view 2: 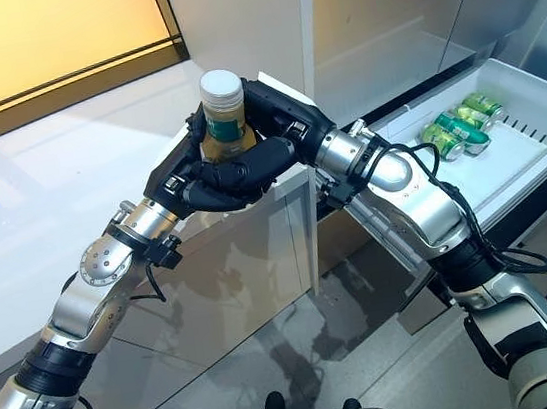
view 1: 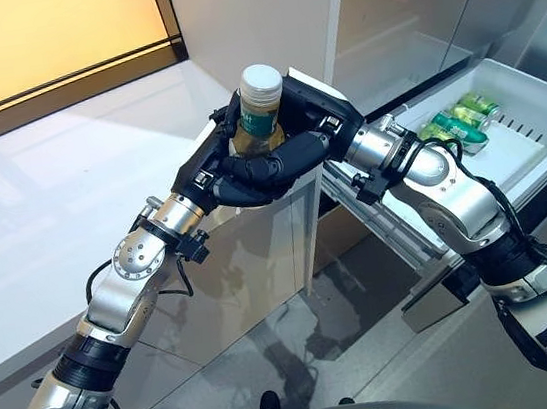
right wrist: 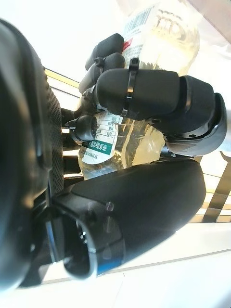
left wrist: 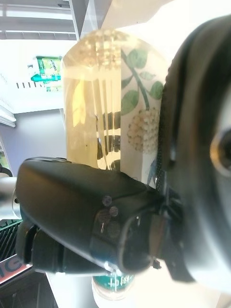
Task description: Put drinks into fridge and close the fridge
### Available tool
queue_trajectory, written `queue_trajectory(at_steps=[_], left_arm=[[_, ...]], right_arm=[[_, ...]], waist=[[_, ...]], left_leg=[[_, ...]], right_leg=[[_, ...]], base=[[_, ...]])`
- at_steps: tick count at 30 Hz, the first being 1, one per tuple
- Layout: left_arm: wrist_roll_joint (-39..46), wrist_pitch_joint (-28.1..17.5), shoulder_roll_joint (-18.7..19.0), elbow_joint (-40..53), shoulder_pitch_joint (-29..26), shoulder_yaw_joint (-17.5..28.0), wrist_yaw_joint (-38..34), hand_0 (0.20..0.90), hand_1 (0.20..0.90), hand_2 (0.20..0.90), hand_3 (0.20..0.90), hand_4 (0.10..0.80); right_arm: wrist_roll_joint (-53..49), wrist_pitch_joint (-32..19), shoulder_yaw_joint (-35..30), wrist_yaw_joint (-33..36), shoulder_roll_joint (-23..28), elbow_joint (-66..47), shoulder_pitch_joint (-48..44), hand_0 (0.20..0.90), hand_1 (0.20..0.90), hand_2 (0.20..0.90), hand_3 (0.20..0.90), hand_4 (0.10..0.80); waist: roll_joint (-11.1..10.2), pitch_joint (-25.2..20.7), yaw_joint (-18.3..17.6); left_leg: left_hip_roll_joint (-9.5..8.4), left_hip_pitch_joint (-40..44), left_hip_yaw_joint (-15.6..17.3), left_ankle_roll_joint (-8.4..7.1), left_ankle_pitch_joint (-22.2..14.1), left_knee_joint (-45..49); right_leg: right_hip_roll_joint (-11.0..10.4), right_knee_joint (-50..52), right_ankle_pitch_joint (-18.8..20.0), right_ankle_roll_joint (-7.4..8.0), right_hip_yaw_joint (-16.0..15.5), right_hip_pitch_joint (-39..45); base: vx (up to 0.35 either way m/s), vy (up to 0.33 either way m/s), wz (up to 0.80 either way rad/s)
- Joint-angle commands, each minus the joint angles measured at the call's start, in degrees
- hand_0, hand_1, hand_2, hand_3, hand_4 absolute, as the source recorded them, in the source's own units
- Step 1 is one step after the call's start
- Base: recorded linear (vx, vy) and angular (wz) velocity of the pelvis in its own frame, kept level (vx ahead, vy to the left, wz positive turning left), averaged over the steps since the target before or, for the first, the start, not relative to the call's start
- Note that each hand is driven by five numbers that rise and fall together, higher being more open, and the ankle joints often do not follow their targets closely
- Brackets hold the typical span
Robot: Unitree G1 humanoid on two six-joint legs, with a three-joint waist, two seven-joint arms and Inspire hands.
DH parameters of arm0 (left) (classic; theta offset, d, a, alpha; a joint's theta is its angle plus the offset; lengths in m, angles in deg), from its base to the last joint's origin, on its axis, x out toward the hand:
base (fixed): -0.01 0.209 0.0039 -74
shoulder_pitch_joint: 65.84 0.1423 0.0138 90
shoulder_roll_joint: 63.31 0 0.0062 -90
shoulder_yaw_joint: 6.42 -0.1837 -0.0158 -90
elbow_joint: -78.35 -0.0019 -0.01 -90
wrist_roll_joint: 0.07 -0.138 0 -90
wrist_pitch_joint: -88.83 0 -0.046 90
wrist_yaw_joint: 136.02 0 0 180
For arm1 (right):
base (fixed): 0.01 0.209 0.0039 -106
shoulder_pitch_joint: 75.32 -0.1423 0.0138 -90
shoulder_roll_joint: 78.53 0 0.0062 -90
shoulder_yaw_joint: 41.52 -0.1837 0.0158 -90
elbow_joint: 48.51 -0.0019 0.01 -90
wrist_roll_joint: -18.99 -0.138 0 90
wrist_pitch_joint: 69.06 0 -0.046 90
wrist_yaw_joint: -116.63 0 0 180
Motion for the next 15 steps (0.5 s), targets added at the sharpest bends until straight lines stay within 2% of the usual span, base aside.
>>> queue_trajectory(at_steps=[1, 15], left_arm=[[5.81, -10.96, -3.15, 5.89, -15.48, 3.17, 1.52, 0.9, 0.9, 0.9, 0.9, 0.8], [3.37, -9.63, -2.7, 2.79, -12.77, 5.26, -1.55, 0.9, 0.9, 0.9, 0.9, 0.8]], right_arm=[[-1.81, -3.78, 2.58, 0.15, -2.41, 1.11, -3.57, 0.3, 0.3, 0.3, 0.2, 0.1], [-1.1, -5.97, 0.14, 1.37, -2.41, 0.9, -3.37, 0.3, 0.3, 0.3, 0.2, 0.1]], waist=[[-0.98, -6.92, 0.08], [-0.93, -6.92, 0.32]], left_leg=[[-2.46, 0.8, 0.64, 1.59, -4.77, 0.06], [-2.57, 0.9, 0.33, 1.68, -4.73, 0.06]], right_leg=[[-1.07, 1.72, 1.41, 3.29, 0.75, -2.06], [-1.01, 1.73, 1.43, 3.21, 0.72, -2.0]], base=[[0.0, 0.0, 0.0], [0.0, 0.0, 0.0]])
